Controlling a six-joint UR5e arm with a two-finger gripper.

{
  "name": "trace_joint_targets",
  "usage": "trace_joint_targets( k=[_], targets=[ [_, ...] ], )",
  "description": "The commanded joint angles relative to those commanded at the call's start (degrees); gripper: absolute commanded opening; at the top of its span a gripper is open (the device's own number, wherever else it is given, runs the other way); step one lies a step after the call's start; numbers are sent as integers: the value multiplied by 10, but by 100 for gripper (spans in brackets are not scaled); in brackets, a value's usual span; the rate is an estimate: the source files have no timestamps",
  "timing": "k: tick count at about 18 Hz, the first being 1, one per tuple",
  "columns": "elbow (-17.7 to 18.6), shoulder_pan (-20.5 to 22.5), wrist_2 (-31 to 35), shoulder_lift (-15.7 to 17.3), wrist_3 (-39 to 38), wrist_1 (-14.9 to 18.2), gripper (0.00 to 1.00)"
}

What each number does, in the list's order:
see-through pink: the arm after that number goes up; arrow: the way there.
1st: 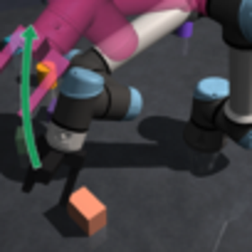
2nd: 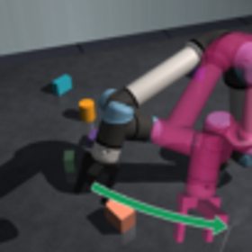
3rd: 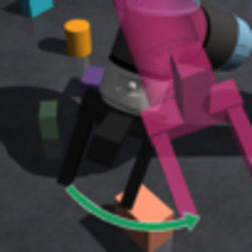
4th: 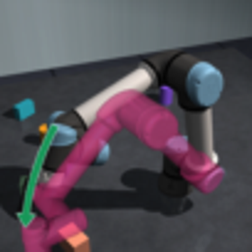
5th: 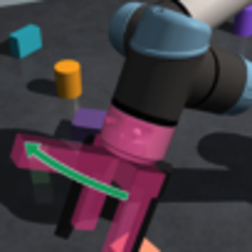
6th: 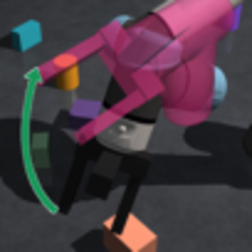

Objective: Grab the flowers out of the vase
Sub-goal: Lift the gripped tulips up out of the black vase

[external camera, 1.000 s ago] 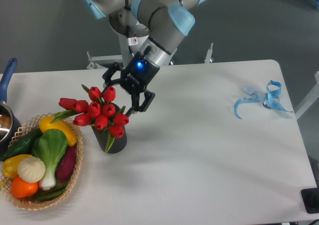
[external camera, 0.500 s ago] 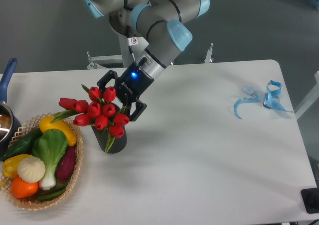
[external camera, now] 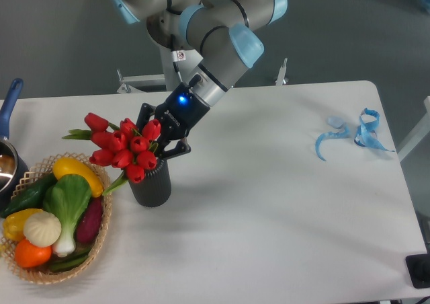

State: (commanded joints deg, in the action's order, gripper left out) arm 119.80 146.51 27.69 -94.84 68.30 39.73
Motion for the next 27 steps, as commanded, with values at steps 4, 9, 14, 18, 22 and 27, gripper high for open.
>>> trace_joint_targets(
  k=[4, 9, 14, 18, 22, 27],
  targets=[
    [-36, 0, 0, 15, -79, 1, 0],
    [-62, 3, -10, 46, -164, 2, 0],
    [-76, 7, -12, 74, -236, 2, 0],
    [-94, 18, -28, 87, -292, 2, 0],
    [-105, 48, -45, 92, -310, 3, 0],
    [-138, 130, -43, 86, -305, 3, 0]
  ],
)
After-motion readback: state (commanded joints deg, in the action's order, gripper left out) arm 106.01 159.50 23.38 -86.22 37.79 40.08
